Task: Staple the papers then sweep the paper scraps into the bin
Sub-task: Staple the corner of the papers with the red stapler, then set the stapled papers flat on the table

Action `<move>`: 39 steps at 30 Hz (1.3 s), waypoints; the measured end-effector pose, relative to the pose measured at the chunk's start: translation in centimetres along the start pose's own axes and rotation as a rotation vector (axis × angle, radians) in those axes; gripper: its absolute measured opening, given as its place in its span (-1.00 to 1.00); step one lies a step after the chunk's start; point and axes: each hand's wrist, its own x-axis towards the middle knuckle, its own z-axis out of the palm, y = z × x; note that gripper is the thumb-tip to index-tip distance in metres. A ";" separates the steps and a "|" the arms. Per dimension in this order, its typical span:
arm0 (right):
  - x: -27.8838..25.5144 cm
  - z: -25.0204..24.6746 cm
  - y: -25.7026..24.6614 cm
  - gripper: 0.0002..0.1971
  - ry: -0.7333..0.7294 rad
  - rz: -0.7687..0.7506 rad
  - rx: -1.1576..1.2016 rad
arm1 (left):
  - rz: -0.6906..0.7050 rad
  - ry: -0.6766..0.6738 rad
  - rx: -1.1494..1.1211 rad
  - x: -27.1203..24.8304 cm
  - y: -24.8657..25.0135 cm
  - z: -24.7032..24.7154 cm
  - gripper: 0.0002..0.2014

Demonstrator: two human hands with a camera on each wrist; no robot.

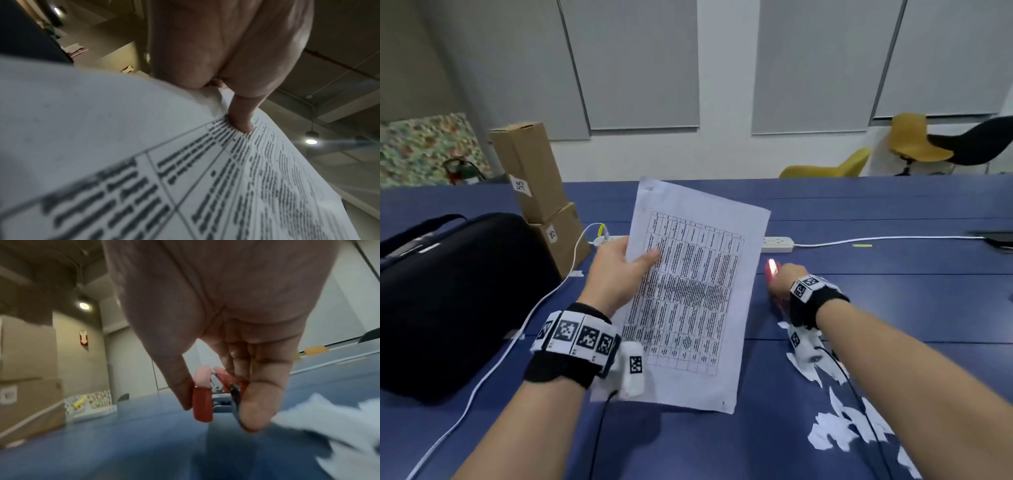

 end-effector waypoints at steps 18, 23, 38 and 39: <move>-4.5 -1.0 -2.1 -0.51 -0.316 -0.305 1.368 | -0.246 0.108 -0.112 6.6 -5.8 3.5 -0.69; 0.8 2.1 -4.3 -0.85 0.137 -0.025 1.085 | -0.480 -0.115 -0.033 9.1 -8.1 4.1 -0.45; 8.6 1.6 -7.1 -0.64 0.000 0.161 0.753 | -0.373 -0.158 0.640 11.3 -11.9 8.2 -0.62; 7.8 1.2 -6.7 -0.60 -0.009 0.144 0.772 | -0.367 -0.168 0.658 10.6 -11.3 8.0 -0.55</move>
